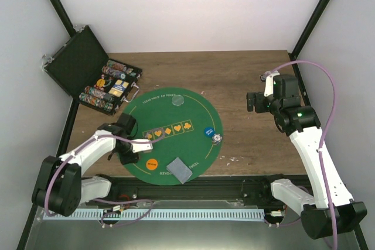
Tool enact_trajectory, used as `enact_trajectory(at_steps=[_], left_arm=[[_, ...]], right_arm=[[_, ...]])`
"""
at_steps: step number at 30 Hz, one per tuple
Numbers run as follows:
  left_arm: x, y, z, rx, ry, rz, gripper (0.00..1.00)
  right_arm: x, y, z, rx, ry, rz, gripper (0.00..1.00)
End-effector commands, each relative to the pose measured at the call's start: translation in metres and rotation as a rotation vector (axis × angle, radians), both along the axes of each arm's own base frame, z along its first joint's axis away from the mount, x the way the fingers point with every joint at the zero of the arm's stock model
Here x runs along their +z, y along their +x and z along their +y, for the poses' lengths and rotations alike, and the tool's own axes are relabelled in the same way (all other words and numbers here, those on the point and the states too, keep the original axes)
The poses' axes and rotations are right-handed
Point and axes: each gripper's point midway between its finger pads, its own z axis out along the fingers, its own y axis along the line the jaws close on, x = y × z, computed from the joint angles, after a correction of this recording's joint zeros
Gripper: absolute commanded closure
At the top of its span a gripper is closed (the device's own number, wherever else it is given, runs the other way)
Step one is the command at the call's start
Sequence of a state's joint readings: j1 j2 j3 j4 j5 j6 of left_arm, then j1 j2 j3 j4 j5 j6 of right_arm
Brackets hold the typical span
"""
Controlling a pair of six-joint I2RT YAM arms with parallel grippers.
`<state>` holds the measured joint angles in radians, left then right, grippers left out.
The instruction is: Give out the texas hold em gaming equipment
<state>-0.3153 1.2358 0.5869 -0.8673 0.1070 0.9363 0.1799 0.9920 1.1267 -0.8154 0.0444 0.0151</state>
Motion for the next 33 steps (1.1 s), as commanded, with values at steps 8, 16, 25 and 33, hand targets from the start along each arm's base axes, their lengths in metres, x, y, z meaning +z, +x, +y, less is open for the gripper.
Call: enact_trajectory(at_steps=[8,16,25,33], left_arm=[[-0.014,-0.012,0.008,-0.082,0.042,0.007,0.67],[0.004,-0.009,-0.001,-0.047,0.004,0.033,0.28],[0.04,-0.017,-0.009,-0.002,-0.054,0.043,0.01],[0.115,-0.01,-0.037,0.058,-0.227,0.003,0.0]], right_arm=[[0.009,0.003,0.002,0.014,0.007,-0.012,0.0],[0.009,0.0,0.007,0.041,0.024,-0.015,0.0],[0.011,-0.005,0.045,0.227,0.153,0.027,0.0],[-0.006,-0.024,0.112,0.449,0.365,0.114,0.0]])
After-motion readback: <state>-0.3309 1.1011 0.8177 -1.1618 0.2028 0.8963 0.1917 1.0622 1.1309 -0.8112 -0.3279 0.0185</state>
